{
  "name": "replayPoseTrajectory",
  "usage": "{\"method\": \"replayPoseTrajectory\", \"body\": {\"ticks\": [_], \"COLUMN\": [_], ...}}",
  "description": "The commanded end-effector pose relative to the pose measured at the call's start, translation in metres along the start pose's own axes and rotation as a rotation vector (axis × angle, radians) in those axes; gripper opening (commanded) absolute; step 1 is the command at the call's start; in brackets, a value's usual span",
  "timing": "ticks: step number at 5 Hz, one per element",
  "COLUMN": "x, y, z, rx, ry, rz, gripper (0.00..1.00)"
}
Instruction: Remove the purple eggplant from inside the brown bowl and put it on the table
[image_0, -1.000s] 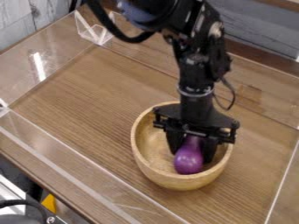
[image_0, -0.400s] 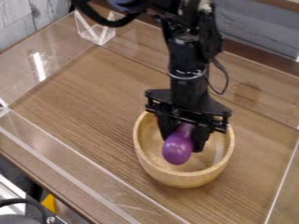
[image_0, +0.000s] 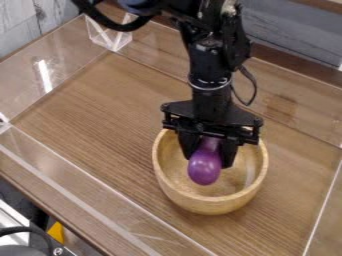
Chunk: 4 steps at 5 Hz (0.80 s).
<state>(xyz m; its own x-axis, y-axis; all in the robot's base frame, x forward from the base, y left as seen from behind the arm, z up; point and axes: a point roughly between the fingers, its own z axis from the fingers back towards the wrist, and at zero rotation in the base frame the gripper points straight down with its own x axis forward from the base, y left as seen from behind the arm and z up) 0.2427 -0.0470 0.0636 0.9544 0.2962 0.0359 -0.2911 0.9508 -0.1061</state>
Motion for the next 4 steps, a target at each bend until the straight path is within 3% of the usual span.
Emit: {"method": "replayPoseTrajectory", "body": {"ticks": [1,2,4], "x": [0.0103,0.016,0.0184], "y": [-0.0049,-0.0064,-0.0072], "z": [0.01,0.012,0.0094], "rx": [-0.006,-0.005,0.013], "ry": [-0.032,-0.026,-0.024], "rz": [-0.05,-0.087,0.021], "gripper": [0.0,0.0,0.0]}}
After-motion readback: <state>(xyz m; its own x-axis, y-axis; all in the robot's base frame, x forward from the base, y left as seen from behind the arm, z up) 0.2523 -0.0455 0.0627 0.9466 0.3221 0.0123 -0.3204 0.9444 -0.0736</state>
